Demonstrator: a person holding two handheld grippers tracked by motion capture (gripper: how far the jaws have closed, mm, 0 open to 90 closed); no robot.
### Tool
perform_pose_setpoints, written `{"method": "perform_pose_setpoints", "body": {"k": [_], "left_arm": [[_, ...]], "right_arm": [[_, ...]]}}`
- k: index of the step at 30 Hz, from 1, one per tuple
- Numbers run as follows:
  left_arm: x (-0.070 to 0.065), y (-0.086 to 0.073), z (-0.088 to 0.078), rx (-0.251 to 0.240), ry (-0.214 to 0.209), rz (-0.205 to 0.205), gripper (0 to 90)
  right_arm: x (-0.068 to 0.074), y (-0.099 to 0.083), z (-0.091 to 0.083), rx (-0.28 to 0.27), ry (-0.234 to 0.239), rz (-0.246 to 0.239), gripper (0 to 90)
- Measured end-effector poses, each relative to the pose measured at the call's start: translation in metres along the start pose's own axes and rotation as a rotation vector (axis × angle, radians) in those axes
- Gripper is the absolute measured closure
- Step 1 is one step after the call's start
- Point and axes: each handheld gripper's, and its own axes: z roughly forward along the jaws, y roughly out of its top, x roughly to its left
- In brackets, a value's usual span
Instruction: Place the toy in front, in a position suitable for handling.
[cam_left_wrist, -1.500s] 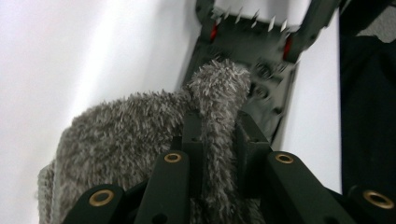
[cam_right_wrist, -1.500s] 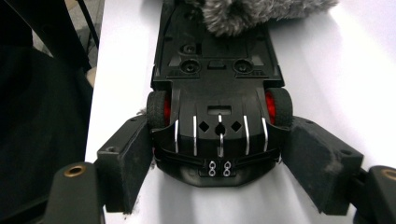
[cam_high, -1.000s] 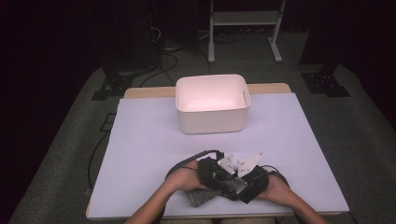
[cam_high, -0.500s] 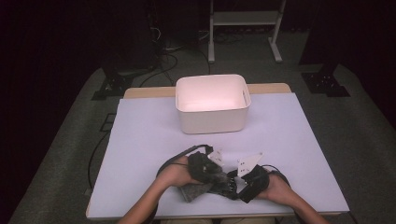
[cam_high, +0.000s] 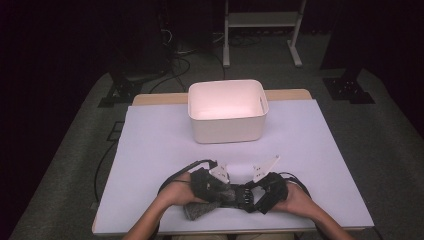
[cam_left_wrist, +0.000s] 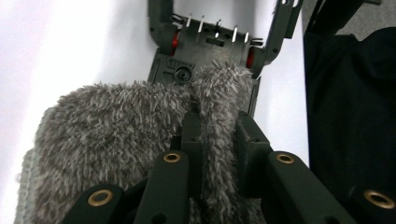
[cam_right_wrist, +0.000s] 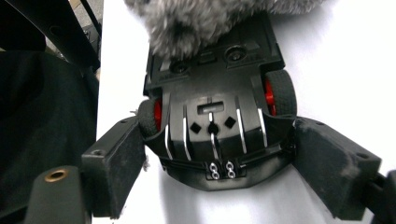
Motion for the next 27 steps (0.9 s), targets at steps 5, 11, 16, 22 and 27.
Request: {"method": "perform_pose_setpoints", "body": {"k": [5, 11, 16, 22, 27], "left_arm": [[-0.003, -0.002, 0.000, -0.006, 0.011, 0.004, 77.5], [-0.005, -0.001, 0.001, -0.002, 0.009, 0.007, 77.5], [-0.005, -0.001, 0.002, -0.003, 0.008, 0.010, 77.5], [-0.005, 0.000, 0.002, 0.001, 0.004, 0.015, 77.6], [-0.003, 0.002, 0.001, 0.002, 0.001, 0.007, 77.4]], "right_arm": [[0.000, 0.010, 0.000, 0.034, -0.004, -0.002, 15.0], [-0.004, 0.015, 0.000, 0.042, 0.016, 0.012, 14.9], [-0.011, 0.018, 0.002, 0.032, 0.048, 0.044, 14.6], [-0.014, 0.021, 0.003, 0.041, 0.058, 0.052, 14.5], [-0.014, 0.019, 0.004, 0.044, 0.050, 0.050, 15.2]]}}
